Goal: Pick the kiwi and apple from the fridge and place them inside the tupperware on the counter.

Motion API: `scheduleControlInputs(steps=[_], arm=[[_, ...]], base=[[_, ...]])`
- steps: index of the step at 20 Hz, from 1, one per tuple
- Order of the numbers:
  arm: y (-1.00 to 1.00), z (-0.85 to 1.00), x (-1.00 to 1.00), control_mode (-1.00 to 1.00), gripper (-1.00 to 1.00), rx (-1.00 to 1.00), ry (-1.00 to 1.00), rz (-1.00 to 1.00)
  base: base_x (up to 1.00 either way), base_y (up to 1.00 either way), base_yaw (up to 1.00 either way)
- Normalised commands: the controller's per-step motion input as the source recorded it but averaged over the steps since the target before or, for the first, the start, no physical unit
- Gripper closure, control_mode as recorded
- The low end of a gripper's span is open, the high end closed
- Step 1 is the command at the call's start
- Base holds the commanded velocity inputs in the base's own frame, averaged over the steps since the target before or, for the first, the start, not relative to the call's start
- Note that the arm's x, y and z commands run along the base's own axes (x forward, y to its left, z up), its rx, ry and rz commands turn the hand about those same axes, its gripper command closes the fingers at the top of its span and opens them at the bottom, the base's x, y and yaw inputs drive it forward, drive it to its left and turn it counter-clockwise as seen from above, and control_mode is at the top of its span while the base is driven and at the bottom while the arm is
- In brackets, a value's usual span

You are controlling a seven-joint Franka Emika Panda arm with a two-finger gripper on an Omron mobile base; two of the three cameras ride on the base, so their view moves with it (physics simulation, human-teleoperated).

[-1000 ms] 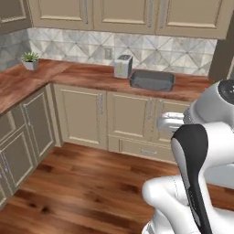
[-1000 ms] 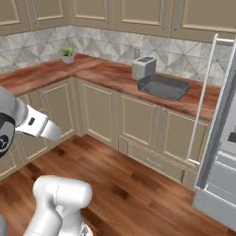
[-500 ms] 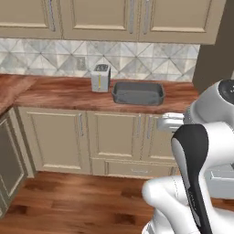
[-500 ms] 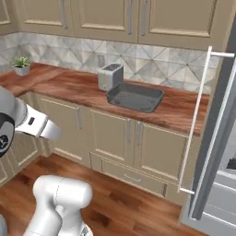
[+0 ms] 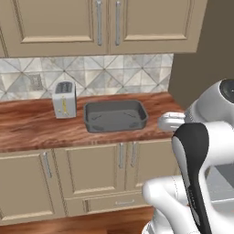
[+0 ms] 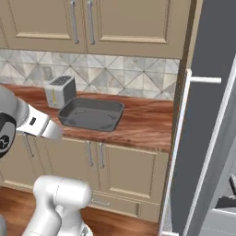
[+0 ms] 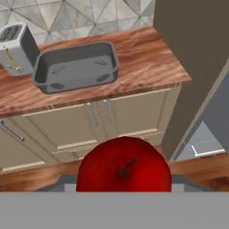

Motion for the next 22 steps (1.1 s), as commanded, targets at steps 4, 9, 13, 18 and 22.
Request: scheduleControlInputs(steps=[4,9,13,18,22], arm=[[0.0,0.0,0.0,1.0,1.0,0.0,0.0,0.0],[0.0,0.0,0.0,1.0,1.0,0.0,0.0,0.0],[0.02,-0.06,0.15,-1.0,1.0,0.0,0.04,0.0],[0.06,-0.38,0.69,-1.0,1.0,0.0,0.13,0.02],[0.03,-0.57,0.69,-1.0,1.0,0.0,0.11,0.14]], base=[[0.88,0.38,0.0],[0.84,0.22,0.0],[0.42,0.03,0.0],[0.0,0.0,0.0],[0.0,0.0,0.0]])
